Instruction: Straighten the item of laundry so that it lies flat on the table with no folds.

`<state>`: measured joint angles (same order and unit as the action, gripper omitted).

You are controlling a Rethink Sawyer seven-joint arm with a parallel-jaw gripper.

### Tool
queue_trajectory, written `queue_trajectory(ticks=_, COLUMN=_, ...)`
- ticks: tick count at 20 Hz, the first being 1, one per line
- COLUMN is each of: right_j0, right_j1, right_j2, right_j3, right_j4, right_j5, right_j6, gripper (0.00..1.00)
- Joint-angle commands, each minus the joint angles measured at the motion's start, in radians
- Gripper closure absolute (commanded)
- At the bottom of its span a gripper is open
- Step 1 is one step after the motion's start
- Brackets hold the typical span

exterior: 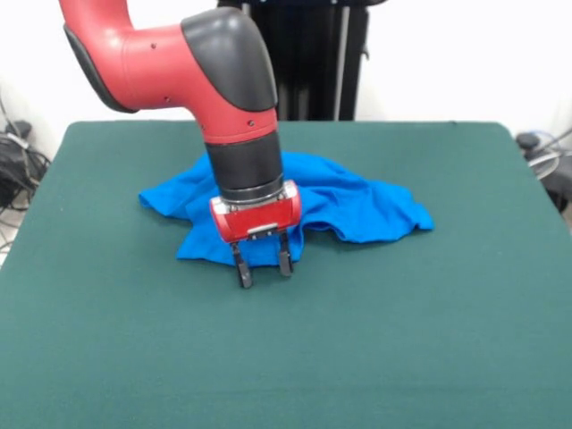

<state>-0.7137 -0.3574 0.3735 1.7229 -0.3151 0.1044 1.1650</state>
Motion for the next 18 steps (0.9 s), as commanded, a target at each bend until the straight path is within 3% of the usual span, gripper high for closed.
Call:
queue_trajectory(ticks=1, right_j0=0.060, right_j1=0.094, right_j2=0.028, right_j3=0.030, right_j4=-0.047, right_j5=0.026, right_j6=0.114, gripper=0.00)
queue_trajectory(ticks=8, right_j0=0.081, right_j1=-0.009, right_j2=-0.001, right_j3=0.082, right_j4=-0.014, right_j5=0.092, right_j6=0.138, gripper=0.00)
queue_trajectory(ticks=18, right_j0=0.074, right_j1=-0.026, right_j2=-0.010, right_j3=0.120, right_j4=-0.017, right_j5=0.069, right_j6=0.147, gripper=0.00)
